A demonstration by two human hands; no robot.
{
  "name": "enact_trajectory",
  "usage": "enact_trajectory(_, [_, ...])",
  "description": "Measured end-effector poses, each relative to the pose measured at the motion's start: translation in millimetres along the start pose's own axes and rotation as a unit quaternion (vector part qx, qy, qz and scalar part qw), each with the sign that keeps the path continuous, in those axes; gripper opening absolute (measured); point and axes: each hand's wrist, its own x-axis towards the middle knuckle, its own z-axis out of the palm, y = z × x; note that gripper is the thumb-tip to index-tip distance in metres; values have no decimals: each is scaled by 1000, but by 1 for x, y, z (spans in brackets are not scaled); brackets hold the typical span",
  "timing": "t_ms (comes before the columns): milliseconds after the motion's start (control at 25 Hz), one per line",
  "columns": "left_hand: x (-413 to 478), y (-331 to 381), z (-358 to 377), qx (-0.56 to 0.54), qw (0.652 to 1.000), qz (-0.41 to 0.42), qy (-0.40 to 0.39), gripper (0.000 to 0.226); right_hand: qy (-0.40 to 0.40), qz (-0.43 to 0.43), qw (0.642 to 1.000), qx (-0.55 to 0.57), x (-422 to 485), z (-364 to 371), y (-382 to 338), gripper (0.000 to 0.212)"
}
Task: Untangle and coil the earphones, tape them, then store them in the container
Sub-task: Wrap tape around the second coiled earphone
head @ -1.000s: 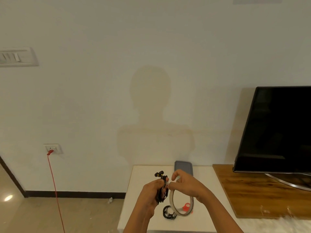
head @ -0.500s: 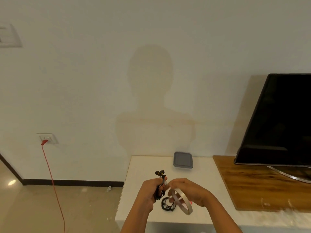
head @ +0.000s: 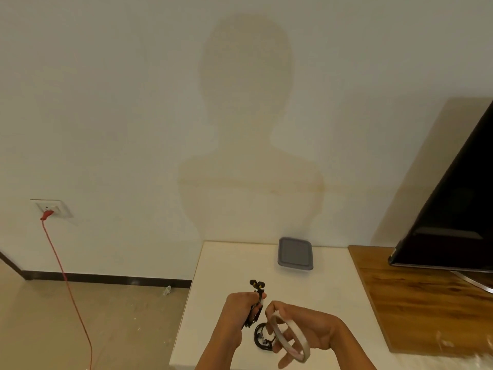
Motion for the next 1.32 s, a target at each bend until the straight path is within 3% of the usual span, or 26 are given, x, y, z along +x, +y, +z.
enact_trajectory(80, [16, 5, -1, 11, 1000, 3, 0, 22, 19, -3, 1000, -20, 10, -16, -2, 39])
enact_trajectory(280, [65, 2, -3, 0, 1000, 6, 6, 19, 149, 29, 981, -117, 38, -65, 2, 28])
enact_trajectory(520, [111, -20, 9, 20, 999, 31, 19, 27, 272, -44, 931, -240, 75, -91, 9, 22])
enact_trajectory(640, [130, -31, 16, 26, 999, 23, 13, 26, 305, -65, 890, -333, 97, -107, 18, 29])
enact_trajectory(920, [162, -74, 23, -34, 998, -16, 54, 29, 394, -45, 752, -526, 141, -123, 60, 42])
enact_trajectory(1040, [160, -86, 24, -44, 996, -32, 70, 27, 371, -31, 716, -591, 140, -123, 77, 66])
enact_trajectory(1120, [159, -92, 25, -46, 996, -40, 72, 27, 378, -67, 714, -585, 130, -123, 94, 71])
enact_trajectory(1240, [160, -97, 24, -47, 995, -45, 79, 29, 436, -140, 690, -560, 107, -135, 134, 47])
enact_trajectory(1280, [161, -99, 23, -50, 994, -48, 83, 30, 432, -140, 685, -570, 98, -140, 149, 30])
enact_trajectory(1320, [162, -100, 22, -59, 993, -51, 85, 30, 433, -132, 676, -581, 91, -145, 164, 28])
